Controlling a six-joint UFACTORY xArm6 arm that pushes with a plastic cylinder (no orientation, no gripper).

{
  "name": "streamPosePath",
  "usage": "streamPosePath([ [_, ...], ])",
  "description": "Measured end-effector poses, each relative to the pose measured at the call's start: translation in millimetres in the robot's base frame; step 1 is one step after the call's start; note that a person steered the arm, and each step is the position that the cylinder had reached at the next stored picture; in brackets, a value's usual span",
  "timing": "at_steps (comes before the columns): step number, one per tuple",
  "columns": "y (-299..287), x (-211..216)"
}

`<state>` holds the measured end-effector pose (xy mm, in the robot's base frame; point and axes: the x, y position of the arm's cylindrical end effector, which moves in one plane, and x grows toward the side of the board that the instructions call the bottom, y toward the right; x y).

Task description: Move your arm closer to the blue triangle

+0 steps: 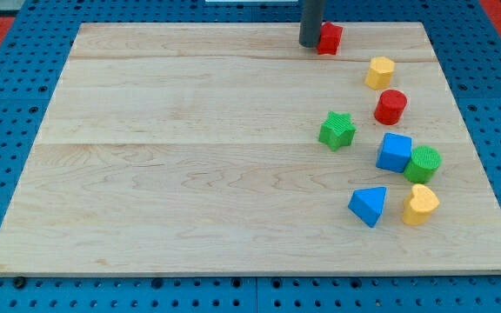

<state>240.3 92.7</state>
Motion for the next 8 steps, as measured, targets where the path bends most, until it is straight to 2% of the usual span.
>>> streamPosePath([
  [1, 19, -17],
  [3, 51, -25],
  [4, 38, -24],
  [6, -90, 42],
  [7, -104, 124],
  [8, -100, 188],
])
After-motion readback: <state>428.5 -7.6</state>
